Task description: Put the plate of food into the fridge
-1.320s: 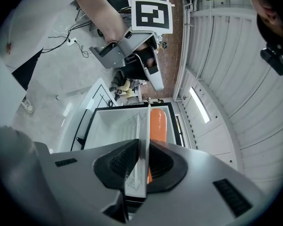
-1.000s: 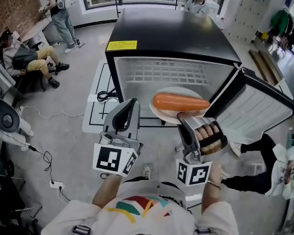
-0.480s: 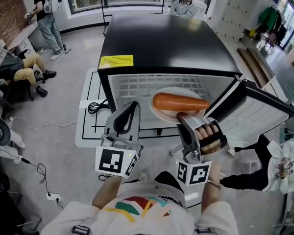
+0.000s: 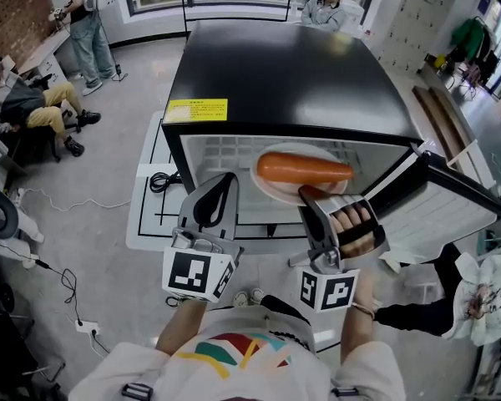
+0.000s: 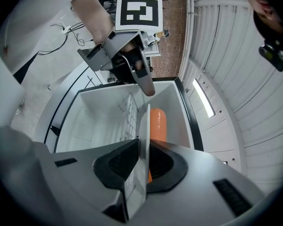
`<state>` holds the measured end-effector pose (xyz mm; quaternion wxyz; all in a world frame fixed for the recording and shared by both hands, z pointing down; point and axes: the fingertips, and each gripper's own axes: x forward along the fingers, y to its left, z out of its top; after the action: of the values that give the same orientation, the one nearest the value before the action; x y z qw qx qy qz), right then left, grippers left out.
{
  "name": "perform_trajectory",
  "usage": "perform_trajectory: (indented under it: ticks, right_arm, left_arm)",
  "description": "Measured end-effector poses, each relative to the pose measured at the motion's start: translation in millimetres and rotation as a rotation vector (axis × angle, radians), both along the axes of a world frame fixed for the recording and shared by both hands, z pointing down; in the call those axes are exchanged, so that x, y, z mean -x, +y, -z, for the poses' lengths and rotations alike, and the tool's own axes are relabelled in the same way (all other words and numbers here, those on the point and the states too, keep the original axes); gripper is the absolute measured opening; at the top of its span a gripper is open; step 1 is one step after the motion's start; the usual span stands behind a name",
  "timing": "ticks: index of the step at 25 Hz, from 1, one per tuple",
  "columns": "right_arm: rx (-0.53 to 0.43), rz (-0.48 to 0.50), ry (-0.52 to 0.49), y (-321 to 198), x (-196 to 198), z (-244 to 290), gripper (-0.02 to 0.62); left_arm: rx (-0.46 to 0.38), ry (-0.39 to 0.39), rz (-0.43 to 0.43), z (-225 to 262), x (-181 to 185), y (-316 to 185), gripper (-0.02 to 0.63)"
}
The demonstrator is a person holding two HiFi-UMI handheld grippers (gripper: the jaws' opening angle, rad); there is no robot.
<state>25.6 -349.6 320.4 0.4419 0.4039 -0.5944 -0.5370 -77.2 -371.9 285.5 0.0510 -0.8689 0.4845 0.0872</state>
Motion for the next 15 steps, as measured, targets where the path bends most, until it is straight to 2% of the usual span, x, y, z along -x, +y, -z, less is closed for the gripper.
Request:
perform_trajectory:
  ticks: [15]
  right_arm:
    - [0.04, 0.078, -0.015, -53.6, -21.9, 2.0, 0.044]
  left_arm:
    - [0.028, -0.022, 0.093, 1.9, -23.5, -31.9, 0.005]
